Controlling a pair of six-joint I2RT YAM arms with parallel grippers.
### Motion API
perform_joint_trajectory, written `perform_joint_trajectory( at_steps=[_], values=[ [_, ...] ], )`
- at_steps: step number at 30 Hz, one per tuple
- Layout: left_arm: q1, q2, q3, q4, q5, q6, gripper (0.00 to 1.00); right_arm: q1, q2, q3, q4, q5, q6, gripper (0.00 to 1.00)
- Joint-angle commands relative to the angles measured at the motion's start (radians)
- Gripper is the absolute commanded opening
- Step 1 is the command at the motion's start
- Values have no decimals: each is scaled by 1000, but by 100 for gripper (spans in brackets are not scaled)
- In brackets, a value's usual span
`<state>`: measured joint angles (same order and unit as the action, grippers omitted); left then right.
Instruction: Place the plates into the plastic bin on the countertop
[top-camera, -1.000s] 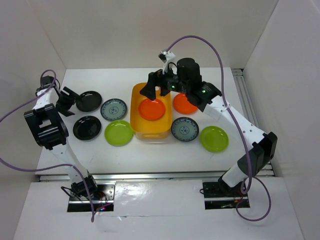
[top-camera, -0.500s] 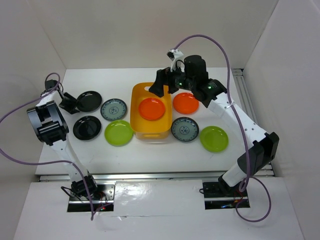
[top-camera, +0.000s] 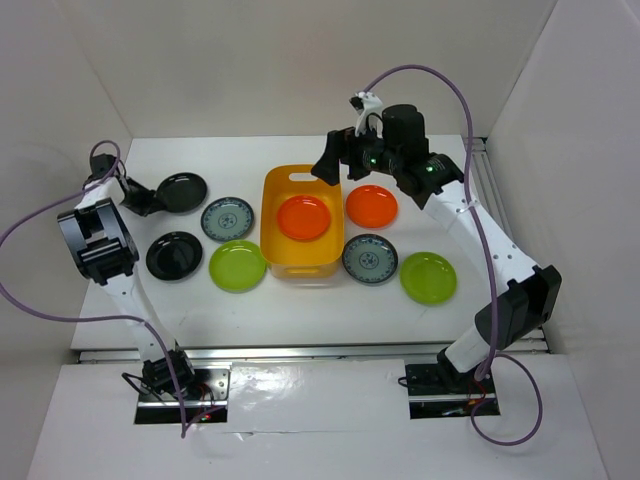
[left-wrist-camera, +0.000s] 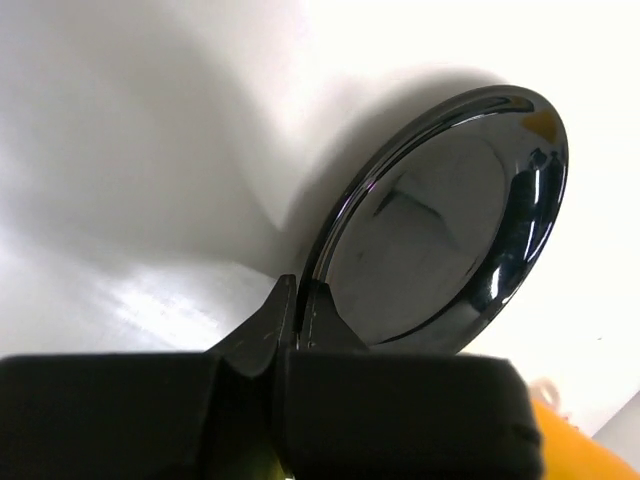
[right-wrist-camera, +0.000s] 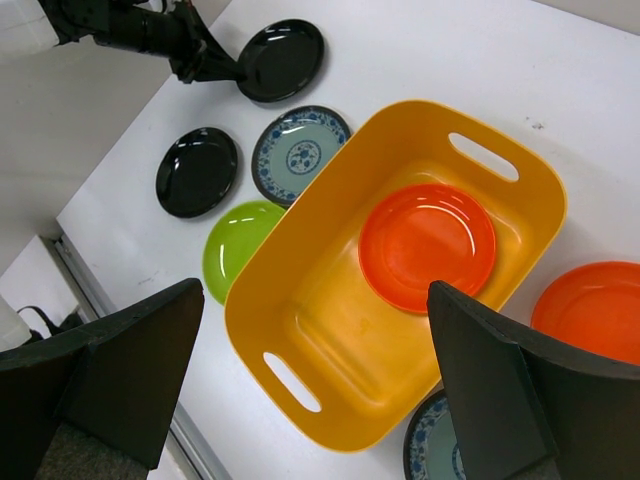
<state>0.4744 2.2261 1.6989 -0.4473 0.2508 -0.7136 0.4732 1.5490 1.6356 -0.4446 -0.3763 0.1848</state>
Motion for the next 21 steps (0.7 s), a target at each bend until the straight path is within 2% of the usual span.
perform_joint_trajectory(
  at_steps=[1, 5, 14, 18, 21],
  values=[
    [-5, 70, 48, -87, -72, 11, 0, -8, -27, 44, -16, 4, -5, 100],
    [-14, 29, 111, -27, 125, -4, 0, -27, -49, 44, -25, 23, -5, 100],
    [-121, -161, 298, -28, 136, -23, 0, -36, -67, 6, -6, 24, 15, 100],
    [-183, -314, 231, -37, 136, -23, 0, -45, -76, -3, -6, 24, 15, 100],
    [-281, -460, 113, -47, 105, -14, 0, -54, -76, -3, -15, 45, 15, 100]
  ],
)
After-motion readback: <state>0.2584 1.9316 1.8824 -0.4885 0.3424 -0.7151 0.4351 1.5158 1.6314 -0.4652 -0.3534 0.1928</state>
